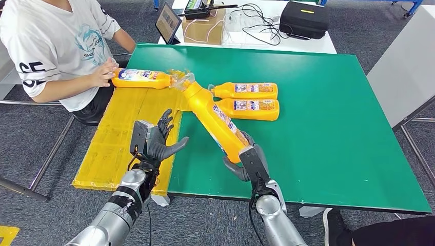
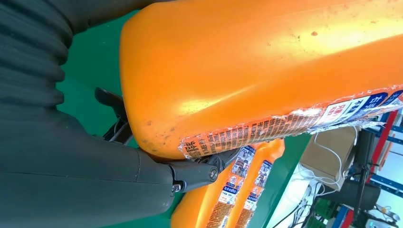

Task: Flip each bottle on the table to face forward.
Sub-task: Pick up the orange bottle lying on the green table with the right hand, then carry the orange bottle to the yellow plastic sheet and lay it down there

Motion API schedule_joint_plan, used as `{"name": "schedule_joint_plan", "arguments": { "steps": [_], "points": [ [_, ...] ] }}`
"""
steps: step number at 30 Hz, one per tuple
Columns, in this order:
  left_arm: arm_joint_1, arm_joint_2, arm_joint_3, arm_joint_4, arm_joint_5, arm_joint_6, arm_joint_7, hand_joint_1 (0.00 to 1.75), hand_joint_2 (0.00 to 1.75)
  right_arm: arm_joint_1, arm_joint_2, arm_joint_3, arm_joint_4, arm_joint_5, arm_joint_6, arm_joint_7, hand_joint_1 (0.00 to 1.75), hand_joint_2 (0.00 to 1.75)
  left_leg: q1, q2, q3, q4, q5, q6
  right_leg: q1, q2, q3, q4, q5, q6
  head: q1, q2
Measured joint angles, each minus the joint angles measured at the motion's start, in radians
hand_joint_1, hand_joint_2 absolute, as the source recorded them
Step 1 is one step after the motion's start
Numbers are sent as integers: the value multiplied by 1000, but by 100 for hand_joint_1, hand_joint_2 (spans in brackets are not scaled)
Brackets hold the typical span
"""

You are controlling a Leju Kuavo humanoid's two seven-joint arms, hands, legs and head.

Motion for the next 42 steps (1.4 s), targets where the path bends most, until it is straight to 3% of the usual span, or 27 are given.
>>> {"name": "schedule_joint_plan", "arguments": {
  "steps": [5,10,13,21,41,42],
  "points": [
    [-1,0,-18,0,21,-56,25,0,175,-12,11,7,8,-13,3,-11,175,175,0,0,-1,0,0,0,0,0,0,0,0,0,0,0],
    [2,-5,-66,-7,161,-265,90,0,175,-61,43,51,54,-26,7,-32,175,175,0,0,-1,0,0,0,0,0,-1,0,0,0,0,0],
    [11,-6,-95,-36,225,-321,107,0,175,-79,56,82,84,-24,16,-35,175,175,0,0,-1,0,0,0,0,0,-1,0,0,0,0,0],
    [35,-1,-146,-106,265,-326,114,0,175,-85,67,134,142,-20,25,-52,175,175,0,0,-2,0,0,0,0,0,-1,0,0,0,0,0],
    [54,17,-164,-130,264,-317,98,0,175,-102,67,162,189,5,62,-46,175,175,0,0,-2,0,0,0,0,0,-1,0,0,0,0,0],
    [54,17,-164,-131,263,-311,97,44,175,-104,68,165,194,11,66,-43,175,175,0,0,-2,0,0,0,0,0,-1,0,0,0,0,0]
  ]
}}
